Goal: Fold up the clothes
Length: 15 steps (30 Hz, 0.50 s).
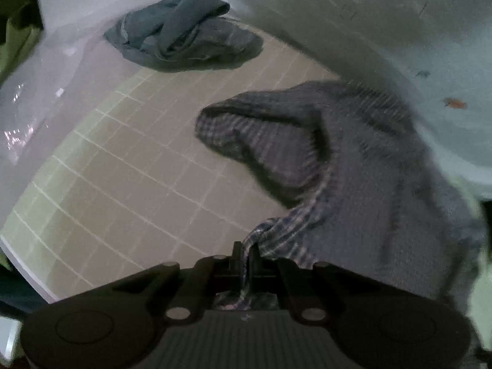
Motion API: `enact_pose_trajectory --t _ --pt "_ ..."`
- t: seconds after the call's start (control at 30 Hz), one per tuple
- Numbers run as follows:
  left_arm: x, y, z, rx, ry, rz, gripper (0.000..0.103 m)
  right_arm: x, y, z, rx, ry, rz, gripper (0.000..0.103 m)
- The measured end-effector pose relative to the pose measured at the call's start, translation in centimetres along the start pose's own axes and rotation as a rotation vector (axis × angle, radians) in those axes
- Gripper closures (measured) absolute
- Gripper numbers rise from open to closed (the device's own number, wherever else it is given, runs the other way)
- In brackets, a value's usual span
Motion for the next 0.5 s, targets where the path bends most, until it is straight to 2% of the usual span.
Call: enact_pose_trajectory --t 0.07,0.1,0.13,0.17,0.2,0.23,0.37,0.5 --pt "-0.8 -1.5 -0.4 0.025 0.010 -0.055 0.089 -1.1 -2.9 0.2 -0.094 0.055 -0.059 0.098" --pt "-0.8 -1.4 -0.2 0.020 0.001 -0.054 0.080 -1.5 -3.5 0.2 -0.126 0.079 -0.078 0.097" --pt "-0.6 -1.0 0.0 0.015 -0.016 -0.031 0.073 -1.4 -3.2 -0.2 -0.134 0.097 -0.056 0.089" --pt "-0.4 -0.5 0.2 0.010 -0.034 -0.009 0.056 -1.1 -2.8 -0.7 -0.137 0.112 -0.025 0.079" --pt "-0.2 -0.2 0.5 0.009 -0.050 0.011 0.038 -0.9 -2.3 -1.2 -0.140 0.128 0.006 0.056" --pt "0.0 0.0 0.7 0.013 -0.062 0.023 0.033 -0.6 -1.9 -1.6 -0.149 0.139 0.040 0.042" --pt "0.6 -0.1 2.0 0.017 -0.096 0.023 0.032 0.5 -1.5 -4.5 -0.130 0.204 0.112 0.036" --pt "1.0 -0.3 5.0 0.003 -0.134 0.043 0.030 0.7 -3.3 -9.3 -0.018 0.354 0.138 0.023"
Point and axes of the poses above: each gripper's, at about its wrist camera, not at the fingertips, and y roughly against the way its jaws point, z to its right, x to its top, the point moved 9 cm from there along -y, roughly the way its jaws point
